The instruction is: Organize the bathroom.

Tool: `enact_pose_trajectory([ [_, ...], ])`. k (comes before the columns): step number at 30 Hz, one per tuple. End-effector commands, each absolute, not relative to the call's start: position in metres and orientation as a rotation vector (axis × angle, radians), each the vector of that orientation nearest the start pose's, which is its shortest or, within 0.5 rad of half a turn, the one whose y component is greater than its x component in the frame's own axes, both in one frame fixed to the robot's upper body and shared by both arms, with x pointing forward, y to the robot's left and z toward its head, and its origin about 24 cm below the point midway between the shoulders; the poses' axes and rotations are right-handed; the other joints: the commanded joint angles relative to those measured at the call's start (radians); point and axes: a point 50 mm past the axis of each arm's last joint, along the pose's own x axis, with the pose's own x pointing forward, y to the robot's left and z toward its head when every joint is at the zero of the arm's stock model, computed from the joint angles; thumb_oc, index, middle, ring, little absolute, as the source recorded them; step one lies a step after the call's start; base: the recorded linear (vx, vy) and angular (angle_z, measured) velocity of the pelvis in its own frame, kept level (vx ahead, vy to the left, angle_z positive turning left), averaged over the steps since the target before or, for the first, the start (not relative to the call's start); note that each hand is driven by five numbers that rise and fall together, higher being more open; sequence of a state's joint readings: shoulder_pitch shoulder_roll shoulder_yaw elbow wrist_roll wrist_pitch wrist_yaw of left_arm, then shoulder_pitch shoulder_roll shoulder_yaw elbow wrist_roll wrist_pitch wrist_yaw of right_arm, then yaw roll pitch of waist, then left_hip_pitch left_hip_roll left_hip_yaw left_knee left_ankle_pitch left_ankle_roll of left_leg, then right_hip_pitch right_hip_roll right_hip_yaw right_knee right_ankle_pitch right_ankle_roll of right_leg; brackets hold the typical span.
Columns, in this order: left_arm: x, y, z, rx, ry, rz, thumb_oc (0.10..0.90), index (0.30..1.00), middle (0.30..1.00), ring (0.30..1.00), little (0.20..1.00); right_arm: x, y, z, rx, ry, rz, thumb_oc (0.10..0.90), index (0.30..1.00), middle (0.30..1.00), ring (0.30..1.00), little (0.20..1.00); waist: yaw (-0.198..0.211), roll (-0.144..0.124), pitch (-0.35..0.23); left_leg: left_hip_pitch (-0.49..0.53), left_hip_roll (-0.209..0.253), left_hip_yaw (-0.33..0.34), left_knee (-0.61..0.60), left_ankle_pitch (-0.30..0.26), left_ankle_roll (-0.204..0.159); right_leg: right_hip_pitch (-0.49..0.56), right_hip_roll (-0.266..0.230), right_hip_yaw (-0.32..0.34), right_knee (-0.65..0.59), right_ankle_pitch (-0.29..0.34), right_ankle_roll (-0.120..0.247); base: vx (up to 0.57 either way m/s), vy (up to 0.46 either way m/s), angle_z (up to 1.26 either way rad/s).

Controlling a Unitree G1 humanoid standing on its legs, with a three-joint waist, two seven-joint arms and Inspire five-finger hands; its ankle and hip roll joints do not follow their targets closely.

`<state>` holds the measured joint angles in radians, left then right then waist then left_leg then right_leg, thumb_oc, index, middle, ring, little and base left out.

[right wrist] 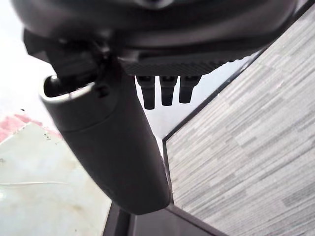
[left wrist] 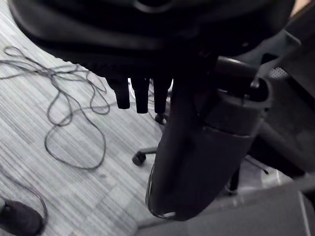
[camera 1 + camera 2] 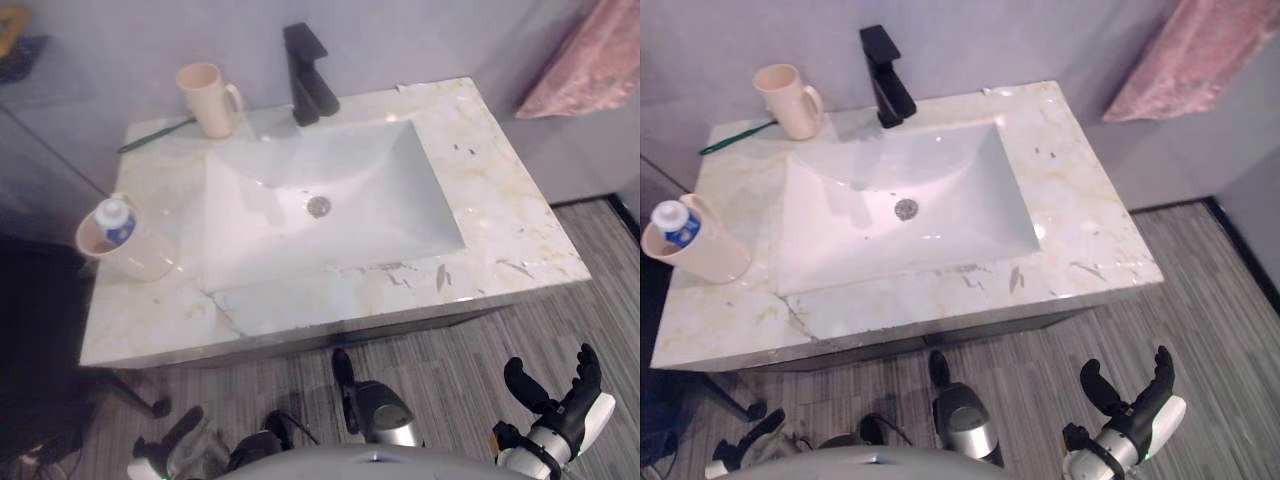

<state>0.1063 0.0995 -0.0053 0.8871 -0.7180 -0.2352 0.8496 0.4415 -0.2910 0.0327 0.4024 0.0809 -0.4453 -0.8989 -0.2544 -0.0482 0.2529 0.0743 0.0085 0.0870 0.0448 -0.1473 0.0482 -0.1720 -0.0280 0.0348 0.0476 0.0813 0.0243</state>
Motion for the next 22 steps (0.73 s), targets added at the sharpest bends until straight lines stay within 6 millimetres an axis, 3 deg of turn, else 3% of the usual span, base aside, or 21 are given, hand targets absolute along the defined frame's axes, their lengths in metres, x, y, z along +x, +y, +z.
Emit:
enact_pose_trajectory([
  [1, 0.1, 0.257, -0.124, -0.117, 0.834, 1.316, 0.8, 0.9, 0.9, 0.9, 0.9, 0.091, -0.272, -0.048, -0.415, 0.204, -0.991, 0.8, 0.9, 0.9, 0.9, 0.9, -0.019, 0.039, -0.016, 0.018, 0.019, 0.028, -0.097, 0.1, -0.027, 0.029, -0.055, -0.014, 0.059, -0.047, 0.127, 0.0, 0.526, -0.32],
  [3, 0.091, 0.258, -0.129, -0.135, 0.862, 1.336, 0.8, 0.9, 0.9, 0.9, 0.9, 0.089, -0.268, -0.055, -0.453, 0.233, -0.991, 0.8, 0.9, 0.9, 0.9, 0.9, -0.015, 0.053, -0.016, 0.022, -0.002, 0.018, -0.126, 0.106, -0.027, 0.021, -0.07, -0.022, 0.056, -0.036, 0.14, 0.04, 0.285, -0.16],
  [5, 0.069, 0.257, -0.139, -0.17, 0.937, 1.39, 0.8, 0.9, 0.9, 0.9, 0.9, 0.078, -0.258, -0.074, -0.463, 0.334, -0.995, 0.8, 0.9, 0.9, 0.9, 0.9, -0.006, 0.067, -0.03, 0.02, -0.033, 0.016, -0.132, 0.086, -0.019, 0.012, -0.102, -0.04, 0.03, -0.007, 0.159, 0.04, 0.244, -0.15],
  [6, 0.069, 0.257, -0.139, -0.171, 0.937, 1.39, 0.8, 0.9, 0.9, 0.9, 0.9, 0.078, -0.258, -0.074, -0.463, 0.334, -0.995, 0.8, 0.9, 0.9, 0.9, 0.9, -0.005, 0.067, -0.03, 0.02, -0.033, 0.016, -0.132, 0.086, -0.019, 0.012, -0.102, -0.039, 0.03, -0.006, 0.159, 0.04, 0.235, -0.21],
  [7, 0.055, 0.254, -0.145, -0.199, 0.99, 1.415, 0.8, 0.9, 0.9, 0.9, 0.9, 0.069, -0.251, -0.088, -0.436, 0.439, -0.986, 0.8, 0.9, 0.9, 0.9, 0.9, 0.001, 0.072, -0.038, 0.029, -0.04, 0.029, -0.132, 0.067, -0.011, 0.006, -0.117, -0.055, 0.033, 0.0, 0.161, 0.03, 0.162, -0.21],
  [9, 0.048, 0.251, -0.148, -0.213, 1.03, 1.429, 0.8, 0.9, 0.9, 0.9, 0.9, 0.06, -0.244, -0.102, -0.415, 0.559, -0.992, 0.8, 0.9, 0.9, 0.9, 0.9, 0.018, 0.079, -0.046, 0.032, -0.031, 0.064, -0.132, 0.067, -0.008, 0.01, -0.118, -0.113, 0.081, -0.039, 0.153, 0.0, 0.167, -0.24],
  [11, 0.047, 0.25, -0.149, -0.202, 1.048, 1.424, 0.8, 0.9, 0.9, 0.9, 0.9, 0.055, -0.241, -0.109, -0.387, 0.632, -0.994, 0.8, 0.9, 0.9, 0.9, 0.9, 0.025, 0.082, -0.049, 0.03, -0.026, 0.075, -0.132, 0.07, -0.005, 0.013, -0.112, -0.13, 0.11, -0.063, 0.147, -0.03, 0.079, -0.32],
  [13, 0.046, 0.247, -0.151, -0.146, 1.091, 1.38, 0.8, 0.9, 0.9, 0.9, 0.9, 0.043, -0.233, -0.125, -0.356, 0.769, -0.996, 0.8, 0.9, 0.9, 0.9, 0.9, 0.054, 0.083, -0.058, 0.017, -0.016, 0.09, -0.132, 0.088, 0.005, 0.047, -0.085, -0.164, 0.178, -0.143, 0.132, -0.06, 0.063, -0.32],
  [16, 0.049, 0.247, -0.15, -0.102, 1.077, 1.337, 0.8, 0.9, 0.9, 0.9, 0.9, 0.039, -0.228, -0.133, -0.331, 0.861, -0.972, 0.8, 0.9, 0.9, 0.9, 0.9, 0.077, 0.078, -0.065, 0.007, -0.017, 0.09, -0.129, 0.092, 0.012, 0.069, -0.072, -0.184, 0.205, -0.174, 0.124, -0.03, 0.01, -0.04],
  [19, 0.068, 0.242, -0.148, 0.042, 1.035, 1.12, 0.8, 0.9, 0.9, 0.9, 0.9, 0.035, -0.219, -0.149, -0.252, 1.039, -0.852, 0.8, 0.9, 0.9, 0.9, 0.9, 0.128, 0.054, -0.085, -0.009, -0.037, 0.09, -0.13, 0.097, 0.003, 0.152, -0.076, -0.237, 0.087, -0.157, 0.118, -0.04, -0.042, -0.15],
  [22, 0.07, 0.236, -0.15, 0.05, 1.043, 1.047, 0.8, 0.9, 0.9, 0.9, 0.9, 0.032, -0.215, -0.157, -0.178, 1.145, -0.811, 0.8, 0.9, 0.9, 0.9, 0.9, 0.152, 0.051, -0.088, -0.011, -0.036, 0.072, -0.131, 0.107, -0.005, 0.174, -0.068, -0.241, 0.059, -0.15, 0.115, -0.02, -0.044, 0.0],
])
